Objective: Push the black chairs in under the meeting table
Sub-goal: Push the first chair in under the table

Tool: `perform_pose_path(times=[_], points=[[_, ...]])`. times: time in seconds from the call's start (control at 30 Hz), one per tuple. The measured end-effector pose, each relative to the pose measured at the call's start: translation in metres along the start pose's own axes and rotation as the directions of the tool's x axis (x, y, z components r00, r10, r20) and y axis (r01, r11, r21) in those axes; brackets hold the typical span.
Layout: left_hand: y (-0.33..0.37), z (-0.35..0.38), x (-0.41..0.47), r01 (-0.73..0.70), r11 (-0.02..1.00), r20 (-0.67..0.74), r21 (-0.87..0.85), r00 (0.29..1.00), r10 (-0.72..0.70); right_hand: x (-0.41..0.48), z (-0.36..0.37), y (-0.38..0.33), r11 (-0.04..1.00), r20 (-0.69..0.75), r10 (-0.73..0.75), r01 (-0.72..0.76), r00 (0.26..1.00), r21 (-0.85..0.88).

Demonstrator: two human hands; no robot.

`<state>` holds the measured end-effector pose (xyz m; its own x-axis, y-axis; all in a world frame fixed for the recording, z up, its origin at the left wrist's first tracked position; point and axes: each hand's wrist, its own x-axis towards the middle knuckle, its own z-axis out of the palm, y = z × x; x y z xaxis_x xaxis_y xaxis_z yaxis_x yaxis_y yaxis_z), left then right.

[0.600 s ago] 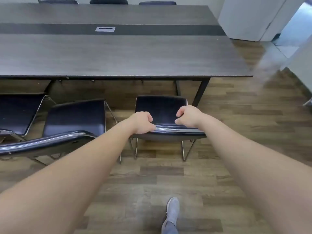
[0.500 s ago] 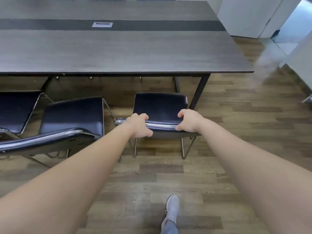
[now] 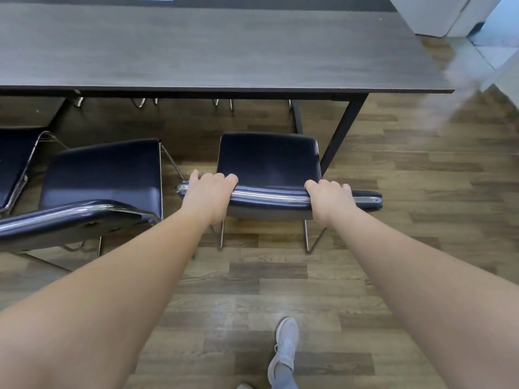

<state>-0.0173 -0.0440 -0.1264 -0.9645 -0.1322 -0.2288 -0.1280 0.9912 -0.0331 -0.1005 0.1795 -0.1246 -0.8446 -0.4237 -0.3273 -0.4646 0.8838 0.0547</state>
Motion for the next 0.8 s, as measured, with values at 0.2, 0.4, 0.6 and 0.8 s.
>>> perform_pose_path(times=[0.2,0.4,0.6,0.8], points=[[-0.015,0.008,0.012,-0.018,0.996,-0.132,0.084,0.991,0.029,0.016,0.007,-0.001,0.999,-0.109,-0.038,0.039,0.993,0.013],[-0.011,0.007,0.034,0.004,0.995,-0.129,0.104,0.992,0.01,0.033,0.005,0.014,0.997,-0.152,-0.075,0.076,0.986,-0.002],[-0.02,-0.018,0.079,0.032,0.996,-0.127,0.088,0.992,-0.021,0.082,-0.017,0.042,0.989,-0.18,-0.148,0.142,0.973,-0.045],[-0.028,-0.035,0.135,0.049,0.995,-0.161,0.089,0.986,-0.035,0.141,-0.036,0.071,0.993,-0.224,-0.099,0.083,0.97,-0.083]])
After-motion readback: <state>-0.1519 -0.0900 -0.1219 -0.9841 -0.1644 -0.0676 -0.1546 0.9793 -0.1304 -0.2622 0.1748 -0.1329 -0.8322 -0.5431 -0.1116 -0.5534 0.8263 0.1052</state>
